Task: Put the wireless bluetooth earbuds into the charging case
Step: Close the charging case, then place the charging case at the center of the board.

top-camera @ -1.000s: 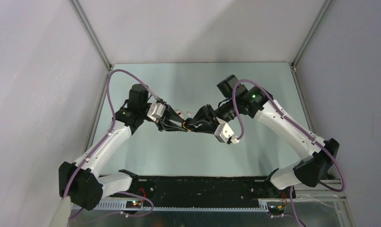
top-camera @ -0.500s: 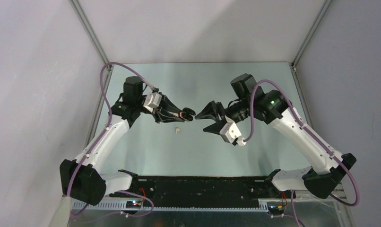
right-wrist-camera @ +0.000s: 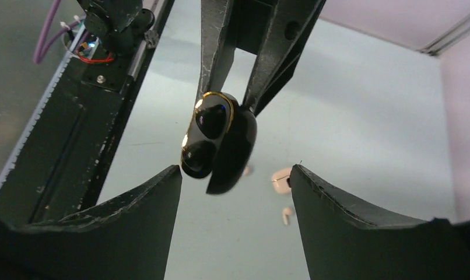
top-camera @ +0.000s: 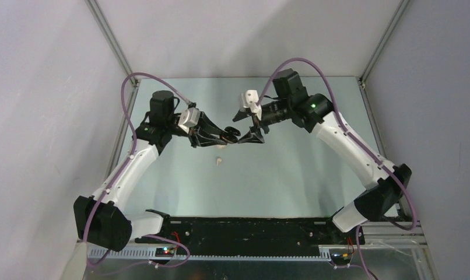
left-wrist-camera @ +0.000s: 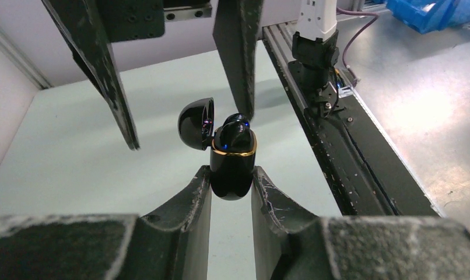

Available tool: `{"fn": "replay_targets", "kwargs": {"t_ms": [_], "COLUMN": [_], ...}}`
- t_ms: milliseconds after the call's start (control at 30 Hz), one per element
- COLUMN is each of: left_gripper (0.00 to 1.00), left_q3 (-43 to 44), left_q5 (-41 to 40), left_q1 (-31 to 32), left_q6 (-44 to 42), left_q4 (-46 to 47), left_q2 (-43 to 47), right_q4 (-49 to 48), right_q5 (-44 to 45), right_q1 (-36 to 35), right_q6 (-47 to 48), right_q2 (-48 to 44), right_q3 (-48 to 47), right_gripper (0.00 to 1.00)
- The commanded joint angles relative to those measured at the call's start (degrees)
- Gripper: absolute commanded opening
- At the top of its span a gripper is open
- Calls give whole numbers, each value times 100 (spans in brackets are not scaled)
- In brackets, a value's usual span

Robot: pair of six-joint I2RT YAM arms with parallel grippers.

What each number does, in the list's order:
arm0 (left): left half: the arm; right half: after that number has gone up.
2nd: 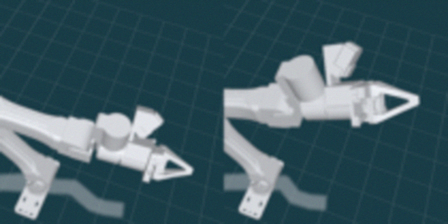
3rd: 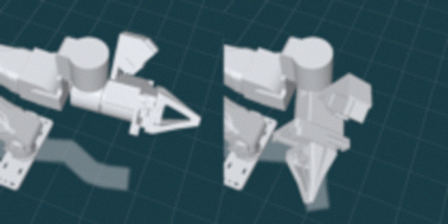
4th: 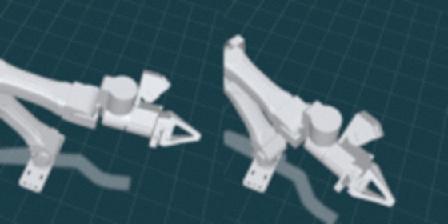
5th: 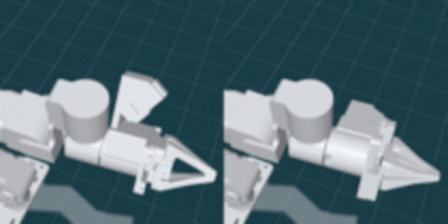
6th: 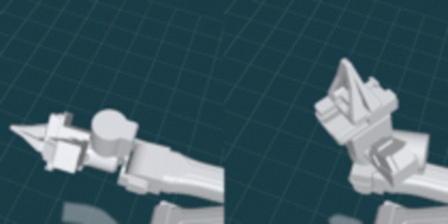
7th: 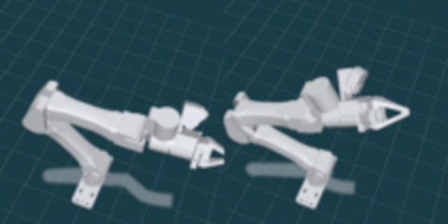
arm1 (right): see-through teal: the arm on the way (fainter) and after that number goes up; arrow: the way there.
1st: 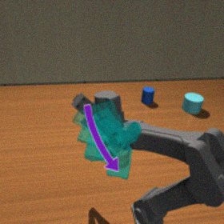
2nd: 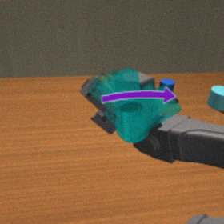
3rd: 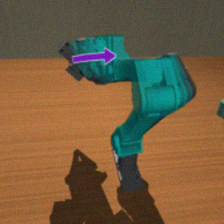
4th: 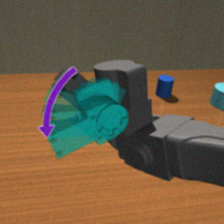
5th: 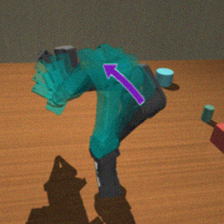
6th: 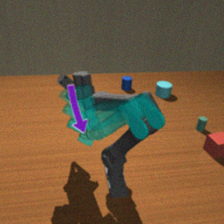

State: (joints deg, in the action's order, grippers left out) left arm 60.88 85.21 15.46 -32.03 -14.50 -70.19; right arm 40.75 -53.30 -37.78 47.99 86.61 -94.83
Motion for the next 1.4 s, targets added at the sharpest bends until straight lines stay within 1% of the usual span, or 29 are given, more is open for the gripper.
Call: {"fn": "replay_targets", "kwargs": {"t_ms": [0,33,100,267,300,400,467,500,533,567,600,633,700,767,800,900,967,1000,1067,1100,1133,1167,1200,1233,1267,1333,1367], "left_gripper": [0,0,0,0,0,0,0,1,3,4,5,5,5,10,11,11,11,12,15,16,17,17,18,20,21,24,25], "left_q3": [308,351,411,563,573,579,443,385,234,149,-64,-167,-416,-502,-530,-527,-569,-622,-718,-753,-771,-804,-818,-824,-815,-769,-746], "left_q5": [-439,-599,-799,-1159,-1236,-1372,-1683,-2010,-2512,-2779,-3121,-3246,-3575,-3875,-4013,-4183,-4251,-4386,-4558,-4553,-4523,-4522,-4610,-4737,-4792,-4954,-4975], "left_q1": [-5,1,-7,-8,-6,-8,-24,-67,-108,-222,-287,-445,-668,-860,-922,-1171,-1260,-1286,-1355,-1385,-1469,-1499,-1609,-1683,-1807,-1940,-1981], "left_q6": [370,438,645,1210,1288,1768,1985,2080,2375,2565,2881,3025,3732,4251,4404,5178,5435,5427,5439,5529,5574,5655,5681,5708,5721,5790,5854], "left_q4": [61,59,56,85,109,196,225,239,247,268,292,370,497,531,535,532,536,534,505,485,447,425,377,338,240,97,71], "left_q2": [-95,-115,-184,-385,-405,-462,-450,-460,-501,-520,-578,-612,-802,-1038,-1123,-1651,-1898,-1944,-2091,-2287,-2380,-2542,-2604,-2717,-2775,-2910,-2982], "right_q4": [817,959,1147,640,516,223,-39,-243,-344,-616,-750,-1108,-1656,-2015,-2078,-2255,-2411,-2431,-2376,-2285,-2006,-1823,-1495,-1366,-1143,-936,-902], "right_q5": [-64,-65,42,649,766,1537,1863,1874,1772,1540,1413,1224,1080,1038,1039,1194,1522,1638,1601,1473,1424,1347,1313,1214,1176,1299,1398], "right_q1": [-206,-275,-376,-494,-531,-597,-524,-376,-268,-39,220,338,622,829,938,1062,1013,938,831,784,648,582,452,410,337,234,174], "right_q6": [-96,132,279,171,58,-408,-891,-1275,-1459,-1764,-1902,-2205,-2672,-3083,-3344,-3652,-3649,-3703,-3672,-3589,-3279,-3090,-2721,-2556,-2227,-1828,-1639], "right_q2": [310,352,281,-34,-57,32,135,158,188,198,190,181,135,157,239,526,706,782,1057,1288,1402,1662,1796,2035,2154,2490,2687], "right_q3": [-639,-743,-701,-293,-230,-179,-94,-61,57,142,351,465,805,1026,1087,1211,1453,1516,1503,1450,1280,1154,879,615,483,120,-89], "right_gripper": [72,72,71,72,73,73,73,77,80,92,96,98,99,99,99,99,99,99,99,99,93,90,83,79,73,69,68]}}
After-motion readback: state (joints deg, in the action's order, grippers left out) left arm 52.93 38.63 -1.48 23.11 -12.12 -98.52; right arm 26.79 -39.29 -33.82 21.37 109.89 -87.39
